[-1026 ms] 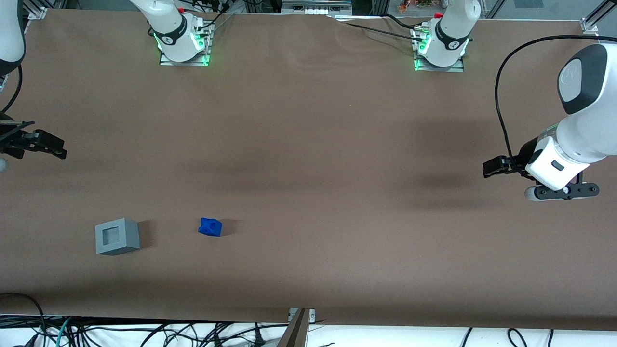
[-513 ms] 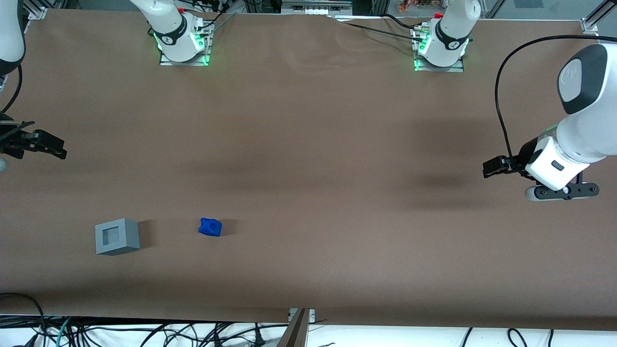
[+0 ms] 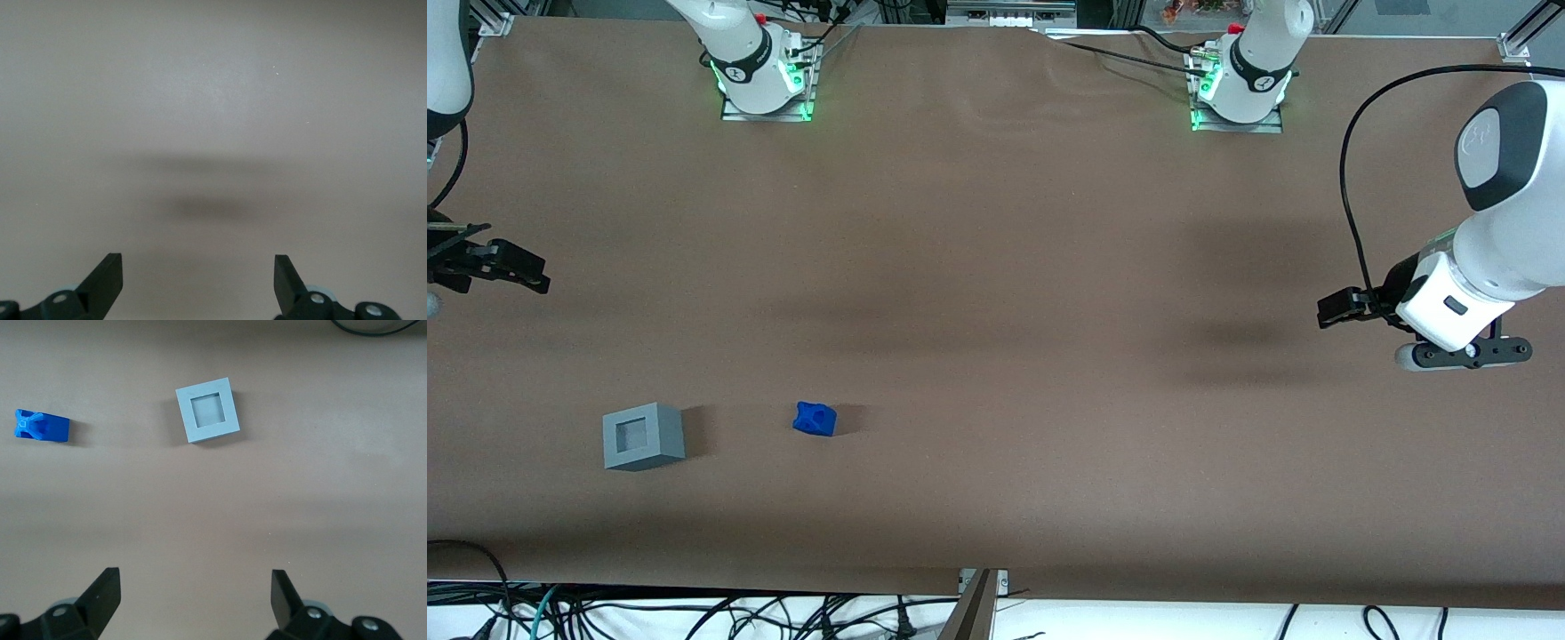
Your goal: Insert blue part into gray base with right arm
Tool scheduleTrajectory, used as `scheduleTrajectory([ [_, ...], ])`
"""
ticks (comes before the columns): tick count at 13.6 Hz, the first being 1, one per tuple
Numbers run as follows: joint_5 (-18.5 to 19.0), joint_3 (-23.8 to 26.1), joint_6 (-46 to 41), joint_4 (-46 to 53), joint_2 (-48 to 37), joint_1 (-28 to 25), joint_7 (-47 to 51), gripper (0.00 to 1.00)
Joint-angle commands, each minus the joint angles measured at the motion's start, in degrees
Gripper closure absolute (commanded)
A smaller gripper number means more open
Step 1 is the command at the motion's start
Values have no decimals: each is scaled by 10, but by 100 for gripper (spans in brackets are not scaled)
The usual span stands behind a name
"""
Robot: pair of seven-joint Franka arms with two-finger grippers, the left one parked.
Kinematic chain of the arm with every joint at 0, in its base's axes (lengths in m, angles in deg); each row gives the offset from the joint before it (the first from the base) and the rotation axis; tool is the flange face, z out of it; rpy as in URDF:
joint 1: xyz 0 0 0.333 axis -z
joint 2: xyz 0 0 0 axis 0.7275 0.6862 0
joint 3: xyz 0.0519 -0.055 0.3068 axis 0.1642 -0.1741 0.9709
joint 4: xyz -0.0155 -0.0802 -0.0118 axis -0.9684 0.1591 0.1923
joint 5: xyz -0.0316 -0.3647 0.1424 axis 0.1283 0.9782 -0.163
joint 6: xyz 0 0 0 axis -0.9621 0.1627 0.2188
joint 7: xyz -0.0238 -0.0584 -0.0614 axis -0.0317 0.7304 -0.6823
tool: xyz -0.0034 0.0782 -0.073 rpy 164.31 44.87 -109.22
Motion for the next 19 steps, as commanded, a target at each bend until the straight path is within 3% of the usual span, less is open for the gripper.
scheduleTrajectory([
  [1, -4, 0, -3, 10, 2, 2, -10, 0],
  [13, -9, 4, 7, 10, 46, -21, -5, 0],
  [16, -14, 9, 43, 7, 70, -47, 1, 0],
  [19, -55, 9, 131, 9, 128, -100, 78, 1],
])
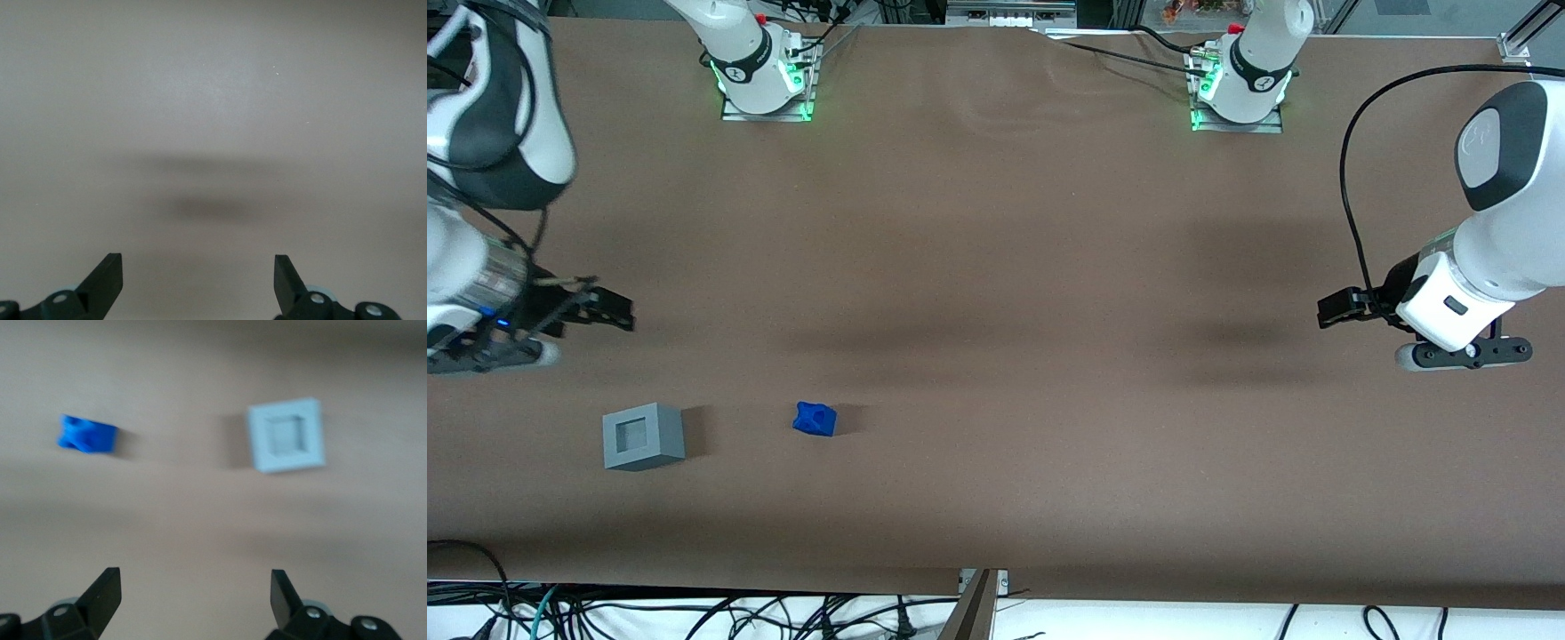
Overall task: Insert blue part into gray base with right arm
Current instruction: 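Move the open right gripper over the blue part and lower it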
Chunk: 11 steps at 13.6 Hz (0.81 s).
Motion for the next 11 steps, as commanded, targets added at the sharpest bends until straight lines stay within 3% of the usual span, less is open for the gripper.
scheduleTrajectory([
  [1, -15, -1, 69, 11, 57, -49, 100, 1],
  [5, -14, -1, 178, 12, 121, -91, 191, 1],
  [11, -14, -1, 228, 43, 185, -126, 295, 1],
])
